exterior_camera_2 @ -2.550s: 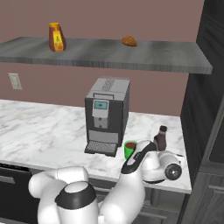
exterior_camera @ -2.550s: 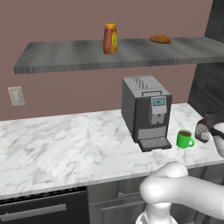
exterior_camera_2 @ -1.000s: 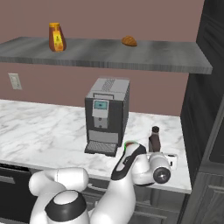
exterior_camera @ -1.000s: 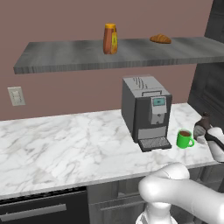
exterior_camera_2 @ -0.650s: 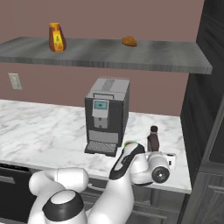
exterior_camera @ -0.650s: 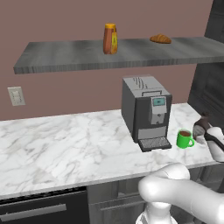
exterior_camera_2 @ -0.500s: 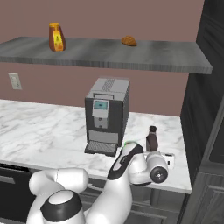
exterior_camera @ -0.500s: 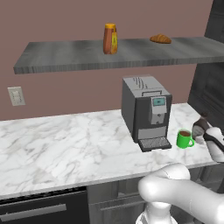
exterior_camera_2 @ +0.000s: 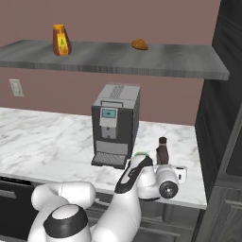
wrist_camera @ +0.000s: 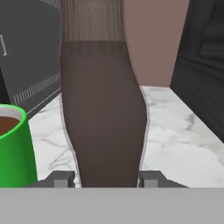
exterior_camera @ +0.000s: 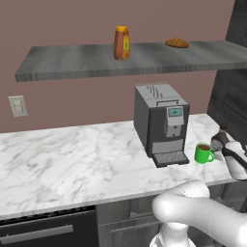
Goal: Pick the syrup bottle and honey bottle from the shelves and place them next to the mug.
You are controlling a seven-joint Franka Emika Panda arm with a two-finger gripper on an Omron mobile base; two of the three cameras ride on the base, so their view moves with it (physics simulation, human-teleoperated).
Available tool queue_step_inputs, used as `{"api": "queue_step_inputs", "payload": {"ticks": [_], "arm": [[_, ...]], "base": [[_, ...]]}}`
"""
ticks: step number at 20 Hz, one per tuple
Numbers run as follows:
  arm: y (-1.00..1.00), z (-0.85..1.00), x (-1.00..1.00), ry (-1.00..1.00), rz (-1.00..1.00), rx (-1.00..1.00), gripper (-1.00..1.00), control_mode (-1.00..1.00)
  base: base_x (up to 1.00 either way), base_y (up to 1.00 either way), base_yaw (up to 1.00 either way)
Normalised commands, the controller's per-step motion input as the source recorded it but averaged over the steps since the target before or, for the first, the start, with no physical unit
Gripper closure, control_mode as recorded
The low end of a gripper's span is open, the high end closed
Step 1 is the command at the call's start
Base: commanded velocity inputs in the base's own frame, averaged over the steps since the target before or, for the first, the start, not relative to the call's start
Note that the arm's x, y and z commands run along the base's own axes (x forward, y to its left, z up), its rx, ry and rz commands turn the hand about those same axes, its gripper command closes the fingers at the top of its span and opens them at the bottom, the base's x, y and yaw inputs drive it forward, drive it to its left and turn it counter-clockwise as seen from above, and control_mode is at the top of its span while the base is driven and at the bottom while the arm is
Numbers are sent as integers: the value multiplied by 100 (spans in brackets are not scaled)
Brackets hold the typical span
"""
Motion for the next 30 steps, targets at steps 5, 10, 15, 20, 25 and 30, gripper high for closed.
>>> {"api": "queue_step_inputs", "payload": {"ticks": [5, 10, 15, 20, 25, 30], "arm": [[0, -1, 0, 0, 0, 0, 100, -100], [0, 0, 0, 0, 0, 0, -100, -100], [0, 0, 0, 0, 0, 0, -100, -100], [0, 0, 0, 0, 0, 0, -100, -100], [0, 0, 0, 0, 0, 0, -100, -100], [0, 1, -4, 0, 0, 0, -100, -100]], "base": [[0, 0, 0], [0, 0, 0], [0, 0, 0], [0, 0, 0], [0, 0, 0], [0, 0, 0]]}}
